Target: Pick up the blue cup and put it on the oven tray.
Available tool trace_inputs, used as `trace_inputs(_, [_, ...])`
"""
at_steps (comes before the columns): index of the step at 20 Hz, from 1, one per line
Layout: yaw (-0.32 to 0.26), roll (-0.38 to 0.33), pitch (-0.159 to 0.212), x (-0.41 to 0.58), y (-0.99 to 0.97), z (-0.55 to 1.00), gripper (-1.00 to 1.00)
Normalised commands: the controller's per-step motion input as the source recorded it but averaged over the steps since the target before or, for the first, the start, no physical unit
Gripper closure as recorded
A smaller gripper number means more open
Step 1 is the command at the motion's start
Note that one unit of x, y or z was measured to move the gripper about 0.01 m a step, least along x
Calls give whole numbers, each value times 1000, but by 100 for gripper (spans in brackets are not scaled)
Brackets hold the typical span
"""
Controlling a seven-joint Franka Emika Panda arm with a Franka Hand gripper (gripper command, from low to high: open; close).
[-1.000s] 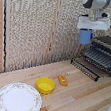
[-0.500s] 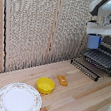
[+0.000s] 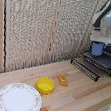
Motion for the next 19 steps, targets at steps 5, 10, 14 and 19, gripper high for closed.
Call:
trace_inputs(5, [25,16,-43,24,-110,-71,-100])
trace_inputs(10, [40,0,-53,76,-127,278,-100])
trace_inputs(14, [78,0,0,74,-120,509,-100])
trace_inputs(19, [92,0,30,118,-47,549,-100])
